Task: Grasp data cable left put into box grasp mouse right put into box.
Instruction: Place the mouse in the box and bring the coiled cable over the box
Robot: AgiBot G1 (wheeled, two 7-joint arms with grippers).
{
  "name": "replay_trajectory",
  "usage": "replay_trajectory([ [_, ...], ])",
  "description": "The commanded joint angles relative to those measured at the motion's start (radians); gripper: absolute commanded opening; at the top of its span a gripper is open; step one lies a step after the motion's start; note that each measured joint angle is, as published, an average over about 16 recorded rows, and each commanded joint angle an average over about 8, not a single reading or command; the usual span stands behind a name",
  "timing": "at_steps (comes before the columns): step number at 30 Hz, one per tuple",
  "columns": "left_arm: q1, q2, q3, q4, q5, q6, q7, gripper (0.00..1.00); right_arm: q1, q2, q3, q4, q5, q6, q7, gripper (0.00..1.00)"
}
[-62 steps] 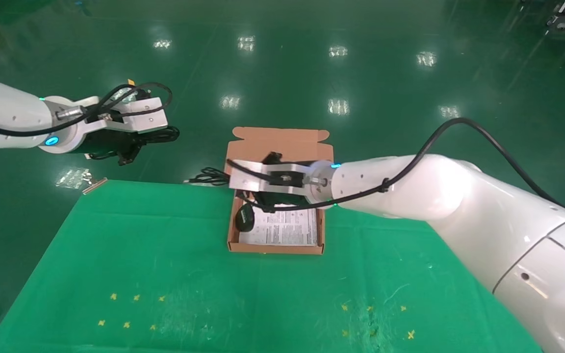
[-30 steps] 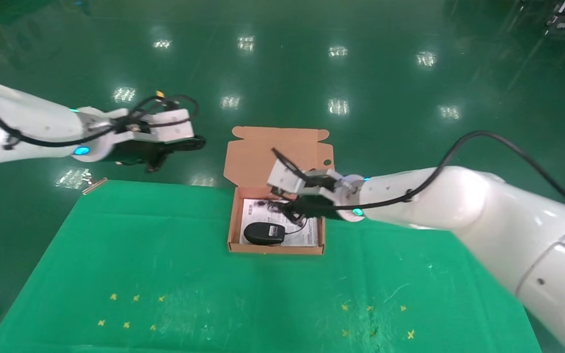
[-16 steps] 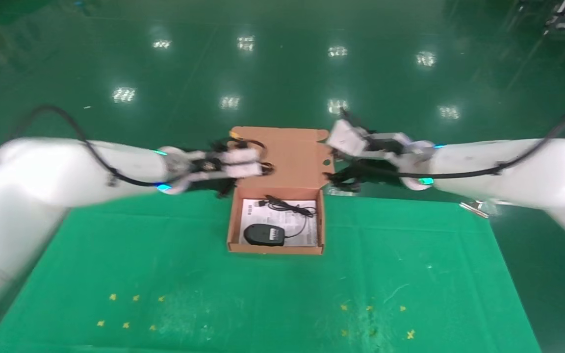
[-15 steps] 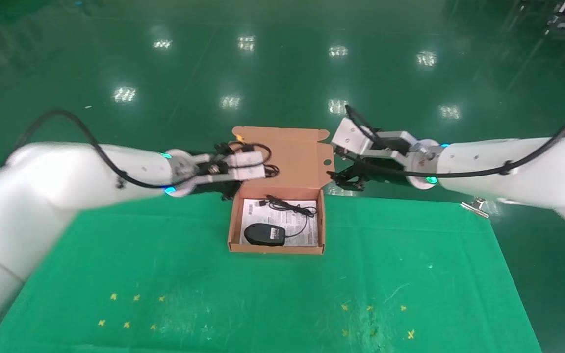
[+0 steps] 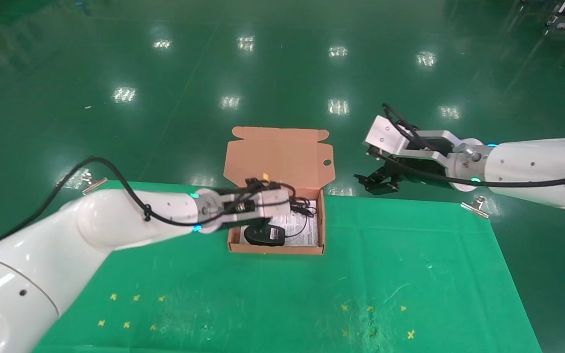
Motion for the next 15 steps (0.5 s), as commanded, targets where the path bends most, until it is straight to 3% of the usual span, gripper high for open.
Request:
replay_trajectory([
  [1, 0.008, 0.0, 0.019, 0.001, -0.043, -0.001, 0.029, 0.0, 0.004, 0.018, -0.005, 0.021, -0.013, -0.001, 0.016, 1.0],
  [15, 0.006, -0.001, 0.131, 0.033, -0.199, -0.049, 0.091, 0.0, 0.015, 0.048, -0.026, 0.089, -0.084, 0.007, 0.103, 1.0],
])
